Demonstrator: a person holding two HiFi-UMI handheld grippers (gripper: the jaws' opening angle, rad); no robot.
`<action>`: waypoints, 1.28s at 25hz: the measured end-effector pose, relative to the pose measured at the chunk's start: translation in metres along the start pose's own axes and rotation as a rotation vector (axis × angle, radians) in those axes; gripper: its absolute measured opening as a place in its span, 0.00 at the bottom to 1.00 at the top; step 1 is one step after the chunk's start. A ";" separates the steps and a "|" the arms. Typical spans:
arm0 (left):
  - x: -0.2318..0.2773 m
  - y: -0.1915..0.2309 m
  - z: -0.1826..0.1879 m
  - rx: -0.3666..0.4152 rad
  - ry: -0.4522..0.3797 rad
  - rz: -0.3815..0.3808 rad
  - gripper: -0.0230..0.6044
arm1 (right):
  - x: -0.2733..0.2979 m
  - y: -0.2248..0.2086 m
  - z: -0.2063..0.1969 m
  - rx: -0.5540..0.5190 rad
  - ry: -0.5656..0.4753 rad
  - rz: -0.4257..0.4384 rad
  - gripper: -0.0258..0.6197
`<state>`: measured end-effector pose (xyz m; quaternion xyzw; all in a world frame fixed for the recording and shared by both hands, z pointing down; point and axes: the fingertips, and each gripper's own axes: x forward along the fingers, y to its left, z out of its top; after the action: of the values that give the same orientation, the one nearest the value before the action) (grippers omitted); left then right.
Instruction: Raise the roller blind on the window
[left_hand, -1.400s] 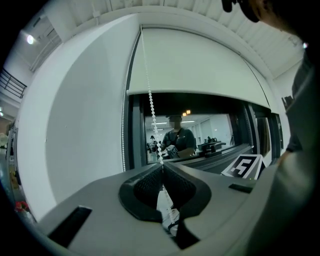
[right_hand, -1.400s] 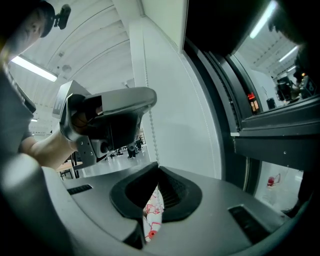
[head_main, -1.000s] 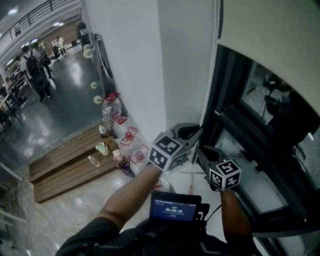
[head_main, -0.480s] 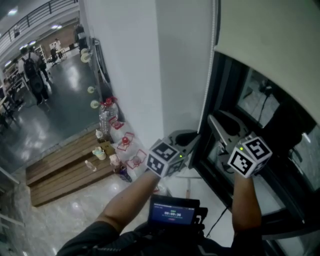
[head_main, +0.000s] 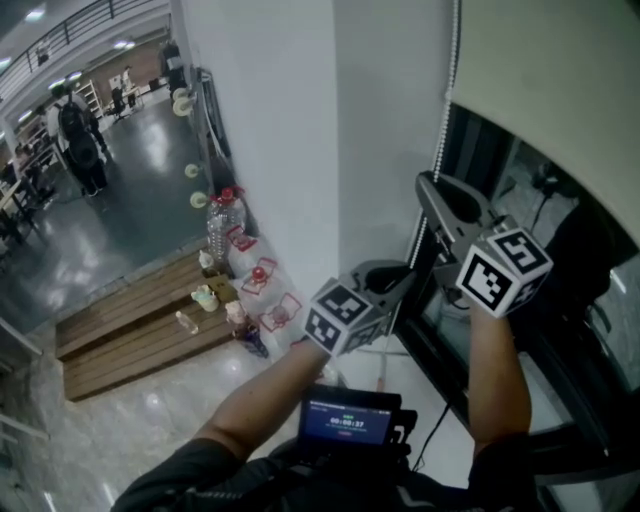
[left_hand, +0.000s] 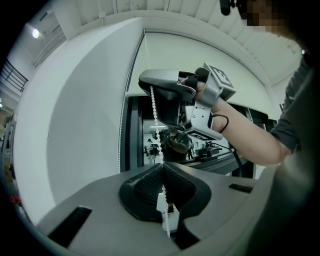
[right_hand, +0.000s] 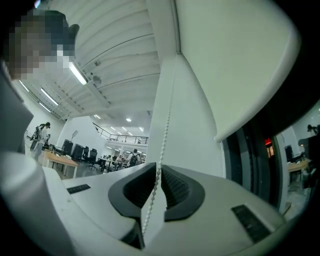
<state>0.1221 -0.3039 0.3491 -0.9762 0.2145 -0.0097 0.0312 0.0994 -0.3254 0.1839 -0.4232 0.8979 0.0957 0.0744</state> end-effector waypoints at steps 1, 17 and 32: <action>0.000 0.001 0.000 -0.001 -0.001 0.001 0.06 | -0.001 0.001 0.001 -0.004 -0.001 -0.002 0.08; 0.005 0.002 -0.021 -0.031 0.034 -0.002 0.06 | -0.002 0.000 -0.019 0.058 0.006 0.025 0.05; 0.008 -0.008 -0.094 -0.099 0.181 -0.028 0.06 | -0.017 0.009 -0.095 0.110 0.100 0.007 0.05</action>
<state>0.1299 -0.3052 0.4439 -0.9746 0.2028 -0.0876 -0.0366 0.0983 -0.3294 0.2811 -0.4196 0.9058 0.0252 0.0523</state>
